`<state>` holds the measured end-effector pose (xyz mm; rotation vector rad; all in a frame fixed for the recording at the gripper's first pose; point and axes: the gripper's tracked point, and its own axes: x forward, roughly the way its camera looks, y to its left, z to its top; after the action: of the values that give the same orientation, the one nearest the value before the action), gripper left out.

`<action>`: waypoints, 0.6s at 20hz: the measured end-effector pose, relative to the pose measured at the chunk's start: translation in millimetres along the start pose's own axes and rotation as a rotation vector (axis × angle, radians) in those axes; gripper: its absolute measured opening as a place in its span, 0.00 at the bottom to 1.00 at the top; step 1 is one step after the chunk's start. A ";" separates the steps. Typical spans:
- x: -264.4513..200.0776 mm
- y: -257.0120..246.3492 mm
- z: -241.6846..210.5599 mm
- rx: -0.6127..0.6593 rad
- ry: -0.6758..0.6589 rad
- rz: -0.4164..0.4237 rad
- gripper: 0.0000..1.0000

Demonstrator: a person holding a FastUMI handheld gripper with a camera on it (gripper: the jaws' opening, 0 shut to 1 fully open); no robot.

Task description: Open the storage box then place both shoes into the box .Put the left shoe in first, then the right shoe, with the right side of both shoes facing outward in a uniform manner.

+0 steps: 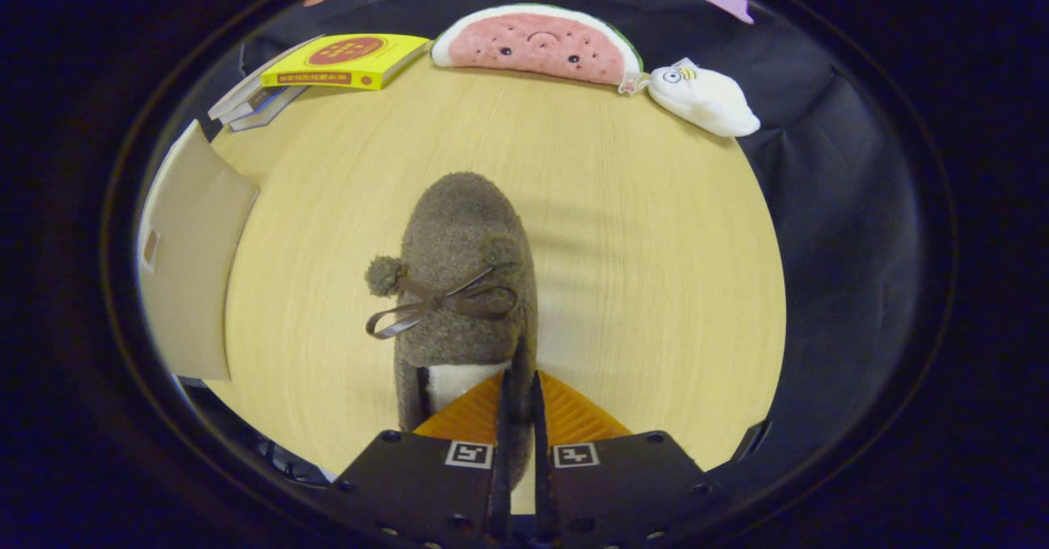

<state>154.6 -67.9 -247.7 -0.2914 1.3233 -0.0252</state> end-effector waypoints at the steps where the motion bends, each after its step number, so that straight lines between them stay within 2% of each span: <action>1: 1.6 0.2 0.3 0.001 0.012 0.005 0.12; 2: 2.1 -0.9 1.1 0.039 0.013 0.009 0.12; 3: 4.5 0.6 1.0 0.078 0.010 0.013 0.01; 6: -0.2 -1.3 1.0 0.116 -0.014 0.020 0.01; 9: -15.1 6.7 -3.5 0.218 -0.021 0.115 0.01; 12: -46.7 8.5 0.4 0.268 -0.072 0.161 0.00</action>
<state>142.1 -51.2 -205.1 0.0416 1.2516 -0.0550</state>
